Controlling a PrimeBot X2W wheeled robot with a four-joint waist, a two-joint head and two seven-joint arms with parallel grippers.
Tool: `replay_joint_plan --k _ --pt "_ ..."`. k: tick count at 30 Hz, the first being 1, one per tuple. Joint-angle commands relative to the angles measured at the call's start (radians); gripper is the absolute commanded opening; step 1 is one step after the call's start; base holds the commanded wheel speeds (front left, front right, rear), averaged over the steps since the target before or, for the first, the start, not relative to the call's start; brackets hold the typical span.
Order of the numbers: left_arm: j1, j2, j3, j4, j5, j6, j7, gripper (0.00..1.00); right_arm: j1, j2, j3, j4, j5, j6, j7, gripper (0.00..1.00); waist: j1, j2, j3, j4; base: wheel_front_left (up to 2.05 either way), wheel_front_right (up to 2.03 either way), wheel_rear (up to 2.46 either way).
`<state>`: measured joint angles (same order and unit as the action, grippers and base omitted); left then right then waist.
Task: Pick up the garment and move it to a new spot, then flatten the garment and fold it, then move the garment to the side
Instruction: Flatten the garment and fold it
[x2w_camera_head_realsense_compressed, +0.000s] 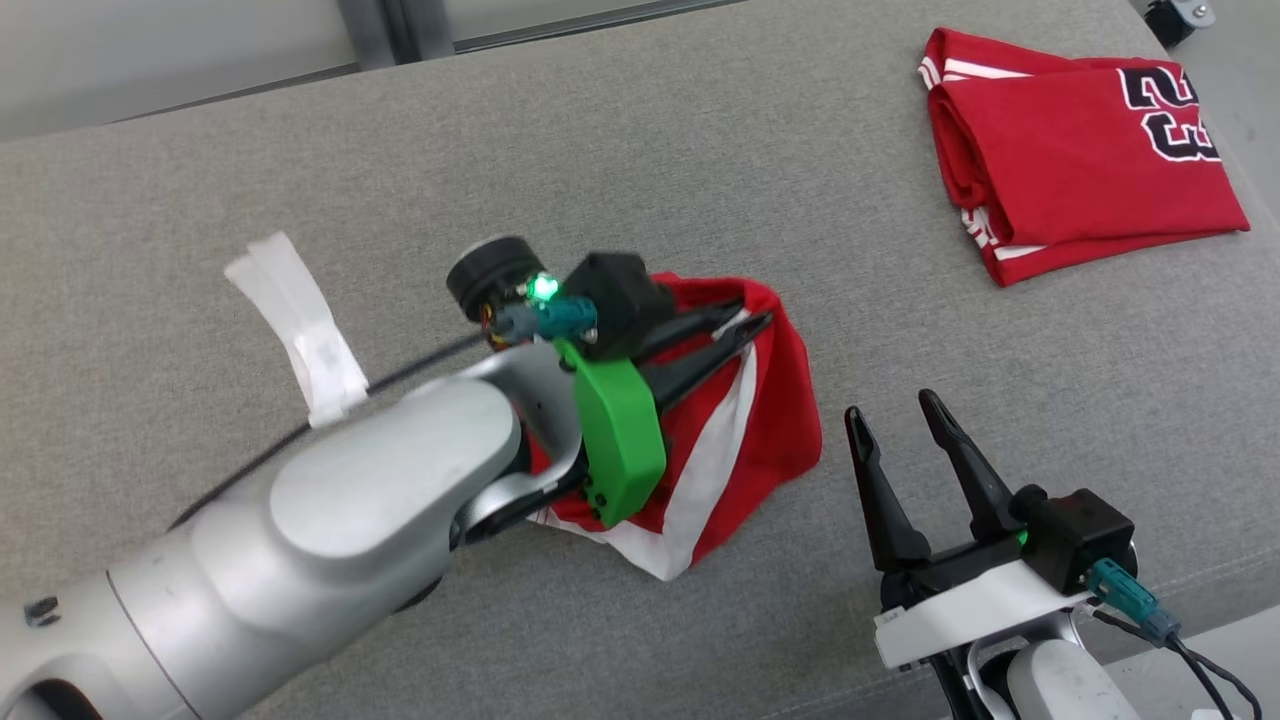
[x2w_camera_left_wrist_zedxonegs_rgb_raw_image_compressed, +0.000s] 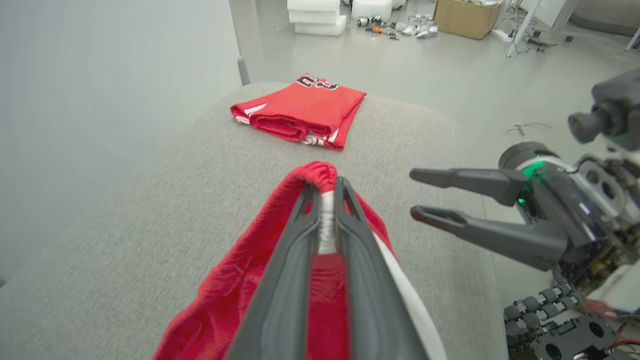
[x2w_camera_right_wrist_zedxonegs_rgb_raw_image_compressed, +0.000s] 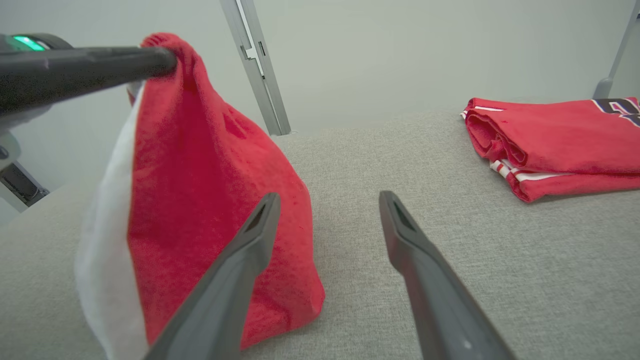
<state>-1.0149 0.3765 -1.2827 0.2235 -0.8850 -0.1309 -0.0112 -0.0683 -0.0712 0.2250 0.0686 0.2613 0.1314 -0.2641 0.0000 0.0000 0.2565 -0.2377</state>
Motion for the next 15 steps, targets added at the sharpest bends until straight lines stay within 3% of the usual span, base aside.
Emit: replay_joint_plan --k 1,7,12,15 --pt "-0.042 0.001 0.010 -0.014 -0.048 0.000 -0.001 0.00 -0.001 0.005 0.002 0.005 0.008 -0.002 0.000 1.00 0.0000 0.0000 -0.011 -0.012 0.00 0.00 0.00" --pt "-0.176 -0.044 0.128 0.002 -0.232 0.001 -0.021 0.00 0.017 0.013 0.000 0.012 0.013 -0.002 0.000 1.00 0.0000 0.0000 -0.043 -0.039 0.00 0.00 0.00" --pt "-0.258 -0.104 0.253 0.052 -0.315 0.057 -0.049 0.00 0.039 0.016 -0.018 0.012 0.014 -0.002 0.000 1.00 0.0000 0.0000 -0.070 -0.032 0.00 0.00 0.00" --pt "-0.258 -0.100 0.282 0.059 -0.353 0.092 -0.025 0.00 0.048 0.015 -0.033 0.010 0.006 -0.002 0.000 1.00 0.0000 0.0000 -0.082 -0.019 0.00 0.00 0.00"
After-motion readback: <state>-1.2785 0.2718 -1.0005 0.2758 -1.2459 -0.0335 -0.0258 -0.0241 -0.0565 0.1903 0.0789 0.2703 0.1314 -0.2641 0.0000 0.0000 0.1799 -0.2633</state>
